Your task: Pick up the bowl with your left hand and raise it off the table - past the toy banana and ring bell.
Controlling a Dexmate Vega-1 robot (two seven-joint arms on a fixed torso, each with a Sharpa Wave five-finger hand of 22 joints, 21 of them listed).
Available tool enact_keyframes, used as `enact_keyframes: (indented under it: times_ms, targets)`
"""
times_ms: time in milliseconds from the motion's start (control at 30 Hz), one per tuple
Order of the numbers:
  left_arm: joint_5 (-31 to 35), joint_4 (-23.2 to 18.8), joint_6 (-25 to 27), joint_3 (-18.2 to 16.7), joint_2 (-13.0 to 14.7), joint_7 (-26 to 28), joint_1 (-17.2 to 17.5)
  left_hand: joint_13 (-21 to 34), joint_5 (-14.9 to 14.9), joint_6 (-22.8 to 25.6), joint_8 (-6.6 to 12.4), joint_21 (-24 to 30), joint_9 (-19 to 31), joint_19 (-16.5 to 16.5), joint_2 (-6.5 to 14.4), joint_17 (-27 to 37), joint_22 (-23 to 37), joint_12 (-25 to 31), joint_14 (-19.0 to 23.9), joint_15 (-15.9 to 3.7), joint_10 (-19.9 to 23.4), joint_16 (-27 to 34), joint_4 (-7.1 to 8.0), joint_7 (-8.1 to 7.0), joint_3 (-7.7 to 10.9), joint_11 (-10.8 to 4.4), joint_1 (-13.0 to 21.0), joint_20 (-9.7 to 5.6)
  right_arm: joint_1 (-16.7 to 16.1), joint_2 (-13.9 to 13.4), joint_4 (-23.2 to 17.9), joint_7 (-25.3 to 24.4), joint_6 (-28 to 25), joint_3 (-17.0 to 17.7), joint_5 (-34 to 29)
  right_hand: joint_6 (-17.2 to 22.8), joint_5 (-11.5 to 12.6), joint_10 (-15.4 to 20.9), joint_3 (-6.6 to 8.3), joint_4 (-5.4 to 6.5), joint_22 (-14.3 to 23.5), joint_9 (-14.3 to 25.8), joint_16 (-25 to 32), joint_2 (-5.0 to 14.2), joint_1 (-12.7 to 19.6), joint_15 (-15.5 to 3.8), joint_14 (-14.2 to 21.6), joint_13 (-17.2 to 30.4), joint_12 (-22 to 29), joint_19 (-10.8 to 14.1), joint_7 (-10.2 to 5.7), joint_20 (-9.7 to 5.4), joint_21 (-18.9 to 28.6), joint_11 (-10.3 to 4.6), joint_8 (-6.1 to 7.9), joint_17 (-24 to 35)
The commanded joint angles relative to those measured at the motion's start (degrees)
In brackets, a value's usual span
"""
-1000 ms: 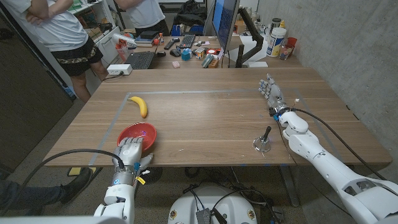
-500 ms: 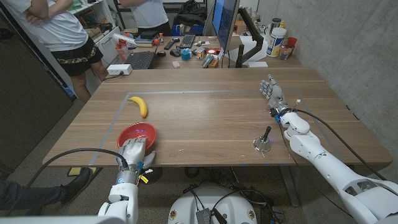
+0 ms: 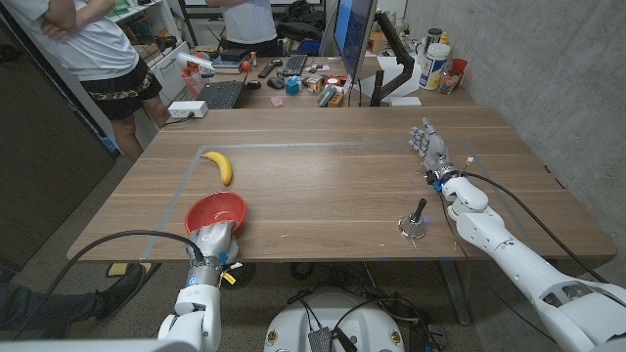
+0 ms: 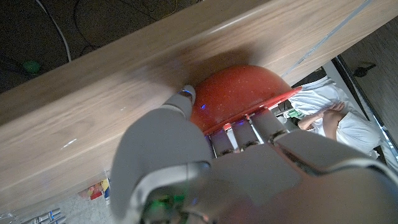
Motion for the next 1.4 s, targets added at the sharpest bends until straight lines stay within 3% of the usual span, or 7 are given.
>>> enact_keyframes:
  times_ms: [33, 300, 433, 700, 1067, 1400]
  targets:
    - [-5.38, -0.08, -1.24, -0.74, -0.31, 3.96, -0.86, 0.45, -0.34, 2.12, 0.51, 1.08, 0.31, 3.11, 0.24, 0.21, 0.28, 0.63, 2.94, -8.04, 2.39, 0.46, 0.1, 0.35, 1.07, 0.27, 2.09, -2.82, -0.41, -0.38, -0.52, -0.38, -0.17, 0.27, 0.07, 0.26, 0.27, 0.09, -0.2, -0.19, 0.26, 0.11, 0.23, 0.5, 0.07, 0.03, 0.29, 0.05, -0.07, 0.08, -0.16, 0.16, -0.09, -0.31, 0.17, 0.16]
    - [-9.46, 0.07, -4.07, -3.01, -1.28, 9.01, 0.43, 1.75, -0.55, 10.17, 2.72, 4.24, 0.75, 11.64, -0.31, 0.34, 0.22, 2.12, 13.02, -9.55, 10.68, 1.03, 0.59, -0.01, 2.44, -1.37, 5.87, -4.57, 0.08, -0.17, -0.59, -0.45, -0.65, 0.01, -0.04, 0.25, 0.28, 0.14, -0.24, -0.19, 0.26, 0.11, 0.21, 0.49, 0.07, 0.02, 0.24, 0.06, -0.05, 0.05, -0.21, 0.16, -0.11, -0.3, 0.17, 0.16]
    - [-11.0, -0.02, -5.17, -4.05, -1.53, 11.12, 1.09, 2.49, -0.58, 13.13, 3.77, 5.06, 0.89, 13.72, -0.28, 0.59, 0.21, 2.49, 16.3, -9.72, 13.44, 1.07, 0.84, -0.26, 2.9, -1.83, 6.88, -5.33, 0.06, -0.25, -1.12, -0.67, -0.9, -0.01, -0.08, 0.25, 0.29, 0.11, -0.25, -0.2, 0.26, 0.11, 0.21, 0.5, 0.07, 0.03, 0.23, 0.06, -0.06, 0.03, -0.2, 0.13, -0.11, -0.3, 0.17, 0.16]
    - [-14.61, -1.06, -7.02, -6.46, -1.45, 12.94, 2.08, 3.85, -0.67, 16.24, 5.04, 6.76, 1.02, 17.03, -0.09, 1.75, 0.45, 3.04, 21.17, -10.36, 16.74, 2.43, 0.69, 0.57, 2.54, -1.07, 8.81, -5.75, -0.96, -0.79, -3.11, -1.66, -1.28, 0.39, 0.05, 0.23, 0.3, 0.15, -0.29, -0.2, 0.26, 0.11, 0.21, 0.52, 0.07, 0.07, 0.24, 0.06, -0.05, 0.01, -0.21, 0.15, -0.12, -0.33, 0.16, 0.16]
    - [-16.8, -1.45, -8.36, -6.84, -0.74, 13.8, 1.35, 4.62, -0.67, 17.27, 5.54, 7.44, 1.16, 18.14, -0.23, 2.28, 0.48, 3.21, 22.3, -10.33, 17.79, 2.88, 0.65, 0.71, 1.82, -1.18, 9.72, -5.96, -1.83, -1.35, -4.53, -2.42, -1.34, 0.82, 0.08, 0.28, 0.31, 0.09, -0.33, -0.22, 0.26, 0.11, 0.21, 0.54, 0.1, 0.04, 0.25, 0.06, -0.07, 0.01, -0.18, 0.13, -0.11, -0.35, 0.18, 0.16]
    - [-17.47, -2.59, -7.96, -7.31, 0.33, 14.38, 1.47, 5.3, -0.71, 16.87, 5.43, 7.48, 1.23, 18.08, 0.0, 2.01, 0.3, 2.78, 21.68, -9.85, 17.39, 1.95, 1.71, 0.98, 1.39, -1.08, 8.68, -5.73, -2.3, -1.85, -5.87, -2.89, -1.53, 0.92, -0.17, 0.28, 0.32, 0.1, -0.36, -0.22, 0.26, 0.11, 0.23, 0.58, 0.12, 0.0, 0.3, 0.06, -0.07, 0.04, -0.14, 0.11, -0.09, -0.32, 0.18, 0.16]
